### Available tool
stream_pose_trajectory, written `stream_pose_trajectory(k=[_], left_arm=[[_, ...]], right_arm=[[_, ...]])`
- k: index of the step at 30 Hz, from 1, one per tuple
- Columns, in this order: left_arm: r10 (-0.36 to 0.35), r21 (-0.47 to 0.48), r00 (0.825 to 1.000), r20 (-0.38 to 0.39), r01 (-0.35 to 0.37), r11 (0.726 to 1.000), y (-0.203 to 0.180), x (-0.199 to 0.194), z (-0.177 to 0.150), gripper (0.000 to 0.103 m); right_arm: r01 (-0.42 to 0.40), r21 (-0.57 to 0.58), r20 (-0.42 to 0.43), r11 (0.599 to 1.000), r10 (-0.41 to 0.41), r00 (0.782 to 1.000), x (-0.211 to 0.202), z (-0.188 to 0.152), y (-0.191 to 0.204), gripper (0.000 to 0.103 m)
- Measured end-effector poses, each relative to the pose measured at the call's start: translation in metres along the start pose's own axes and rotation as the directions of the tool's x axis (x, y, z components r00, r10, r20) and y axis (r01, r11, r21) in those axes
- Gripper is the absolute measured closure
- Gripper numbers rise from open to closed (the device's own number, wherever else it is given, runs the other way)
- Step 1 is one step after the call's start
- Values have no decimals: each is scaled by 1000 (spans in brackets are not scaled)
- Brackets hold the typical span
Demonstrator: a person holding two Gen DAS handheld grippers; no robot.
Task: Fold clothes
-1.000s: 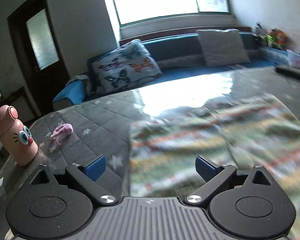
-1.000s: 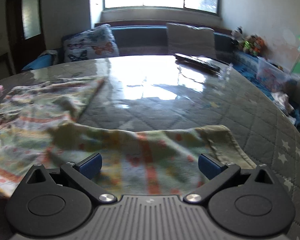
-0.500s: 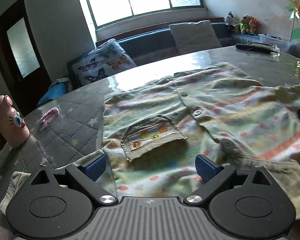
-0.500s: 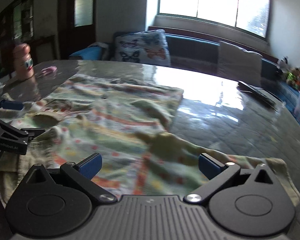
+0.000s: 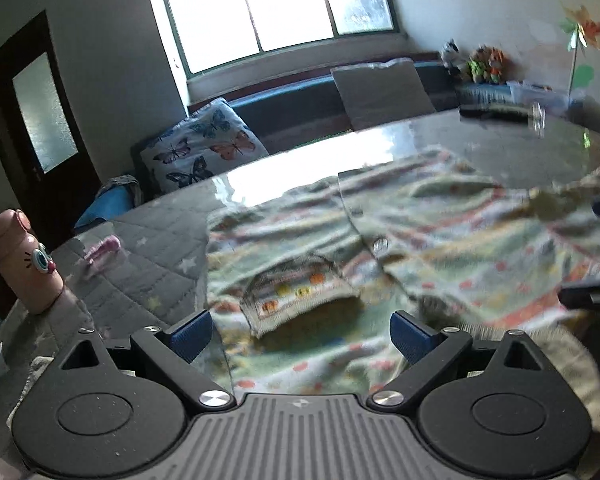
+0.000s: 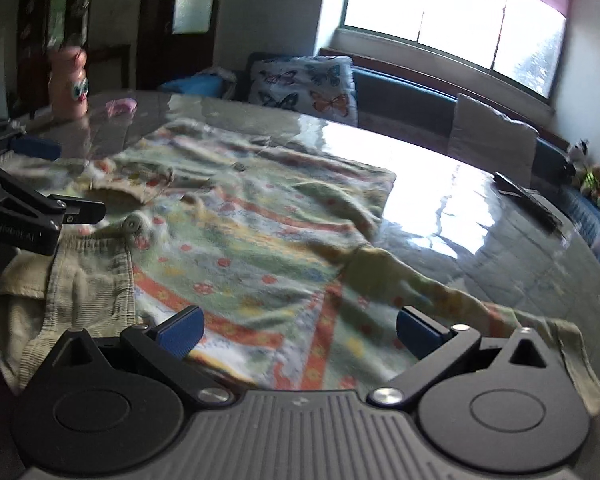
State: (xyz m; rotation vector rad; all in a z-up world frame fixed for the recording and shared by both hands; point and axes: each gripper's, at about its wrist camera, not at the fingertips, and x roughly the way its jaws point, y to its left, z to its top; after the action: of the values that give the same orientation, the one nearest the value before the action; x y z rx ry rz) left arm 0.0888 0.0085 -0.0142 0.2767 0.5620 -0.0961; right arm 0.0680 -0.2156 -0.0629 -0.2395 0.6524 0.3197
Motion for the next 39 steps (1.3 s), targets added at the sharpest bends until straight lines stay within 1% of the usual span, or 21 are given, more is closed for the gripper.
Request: stream_pose_trajectory(k=[3, 5, 6, 10, 12, 13, 15, 19, 20, 23, 25, 26, 28, 29, 30, 31, 32, 34, 35, 38, 39], left_arm=[[-21, -19, 1000, 14, 21, 1000, -6, -5, 7, 7], [-41, -25, 999, 22, 42, 999, -13, -8, 11, 7], [-54, -23, 998, 23, 54, 998, -17, -9, 13, 10], [-100, -9, 995, 17, 100, 995, -35, -9, 14, 13], [-121, -1, 993, 13, 121, 993, -44, -9, 13, 14], [-131, 4, 991, 11, 131, 991, -48, -10, 12, 15], [-148, 19, 989, 8, 148, 989, -55, -11, 11, 17], [-176, 44, 984, 3, 175, 984, -67, -12, 10, 18], [-179, 48, 984, 2, 179, 983, -69, -13, 10, 18], [-189, 57, 982, 0, 188, 980, -74, -13, 9, 18], [-193, 64, 981, -4, 193, 979, -77, -12, 8, 18], [-195, 67, 981, -7, 195, 979, -79, -12, 8, 18], [-195, 70, 981, -12, 196, 978, -81, -11, 7, 18], [-196, 71, 981, -15, 196, 978, -81, -10, 7, 18], [-195, 71, 981, -17, 196, 978, -82, -10, 6, 18], [-195, 71, 981, -19, 196, 978, -82, -10, 6, 18], [-194, 70, 981, -19, 195, 978, -82, -10, 5, 18], [-193, 70, 981, -21, 195, 978, -82, -9, 5, 17], [-193, 70, 981, -22, 194, 978, -82, -9, 4, 17], [-191, 69, 981, -23, 193, 979, -82, -9, 3, 17], [-190, 68, 981, -24, 191, 979, -81, -9, 3, 17]], right_arm=[[24, 63, 11, 998, -25, 1000, -9, -5, -15, 0], [54, 118, 19, 992, -57, 998, -16, -9, -32, 0], [67, 137, 20, 988, -70, 997, -18, -11, -39, 0], [164, 233, 8, 959, -171, 985, -25, -21, -79, 5], [214, 278, -6, 937, -221, 975, -27, -27, -99, 11], [238, 302, -16, 923, -245, 969, -27, -31, -110, 12], [286, 349, -36, 892, -292, 956, -29, -39, -131, 18], [370, 414, -69, 832, -377, 924, -34, -51, -161, 24], [388, 429, -77, 816, -395, 916, -35, -54, -168, 27], [389, 462, -96, 797, -391, 915, -34, -61, -182, 37], [374, 484, -105, 791, -372, 922, -31, -65, -187, 44], [367, 495, -109, 788, -363, 925, -29, -67, -189, 55], [366, 507, -108, 781, -363, 925, -28, -70, -189, 59], [369, 510, -107, 777, -368, 924, -28, -71, -189, 64], [364, 516, -101, 775, -367, 925, -29, -71, -189, 76], [358, 523, -95, 774, -365, 926, -30, -71, -189, 80], [345, 536, -89, 770, -355, 931, -30, -71, -189, 88], [337, 550, -83, 764, -352, 932, -34, -70, -190, 91], [335, 551, -79, 764, -352, 933, -35, -70, -189, 95], [305, 554, -43, 775, -339, 940, -46, -62, -184, 96], [283, 556, -22, 782, -326, 945, -51, -56, -181, 96]])
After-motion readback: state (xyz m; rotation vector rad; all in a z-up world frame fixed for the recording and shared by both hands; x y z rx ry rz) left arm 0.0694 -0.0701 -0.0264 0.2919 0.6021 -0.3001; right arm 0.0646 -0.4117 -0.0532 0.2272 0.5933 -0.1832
